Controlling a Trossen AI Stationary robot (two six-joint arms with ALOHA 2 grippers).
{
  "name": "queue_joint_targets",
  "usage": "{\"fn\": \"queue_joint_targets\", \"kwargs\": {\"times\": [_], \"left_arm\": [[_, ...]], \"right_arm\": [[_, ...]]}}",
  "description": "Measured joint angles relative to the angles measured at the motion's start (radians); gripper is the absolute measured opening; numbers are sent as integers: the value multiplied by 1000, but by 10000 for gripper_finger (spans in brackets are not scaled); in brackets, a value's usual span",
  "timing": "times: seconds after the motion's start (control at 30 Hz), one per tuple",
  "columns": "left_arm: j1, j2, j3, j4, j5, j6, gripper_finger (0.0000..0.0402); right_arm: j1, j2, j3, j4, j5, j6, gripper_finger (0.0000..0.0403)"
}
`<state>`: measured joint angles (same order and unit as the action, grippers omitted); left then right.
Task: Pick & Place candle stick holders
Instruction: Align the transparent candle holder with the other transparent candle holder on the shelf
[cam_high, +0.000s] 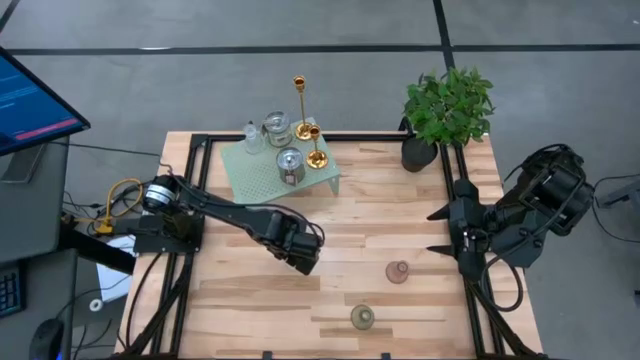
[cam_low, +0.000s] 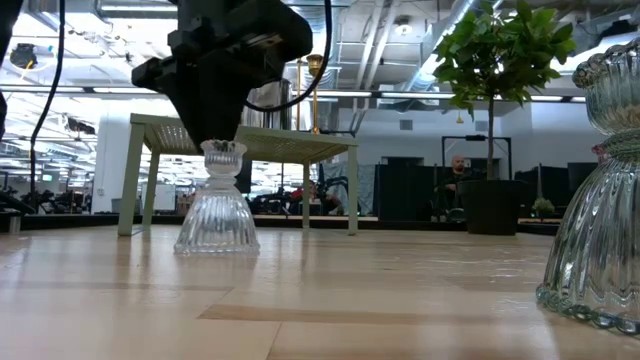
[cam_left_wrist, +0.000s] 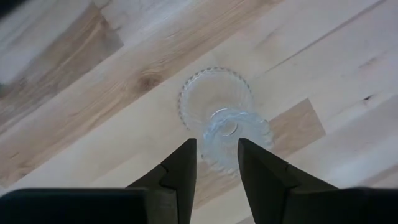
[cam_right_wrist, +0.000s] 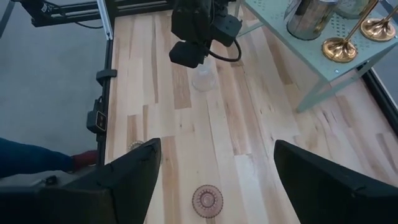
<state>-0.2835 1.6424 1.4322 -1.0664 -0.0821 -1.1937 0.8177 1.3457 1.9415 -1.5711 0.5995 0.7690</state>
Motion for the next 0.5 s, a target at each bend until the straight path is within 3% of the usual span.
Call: {"fn": "queue_joint_targets", "kwargs": {"times": [0.1,0.37,0.5], "left_arm": [[5,0,-1,-1,23,8,109],[5,0,-23,12,32,11,39],[5,-1,-22,33,34,11,28]], "right_arm": [[0,0,0,0,0,-14,301],[0,0,0,0,1,-17,301],[0,0,0,0,1,-18,301]]}}
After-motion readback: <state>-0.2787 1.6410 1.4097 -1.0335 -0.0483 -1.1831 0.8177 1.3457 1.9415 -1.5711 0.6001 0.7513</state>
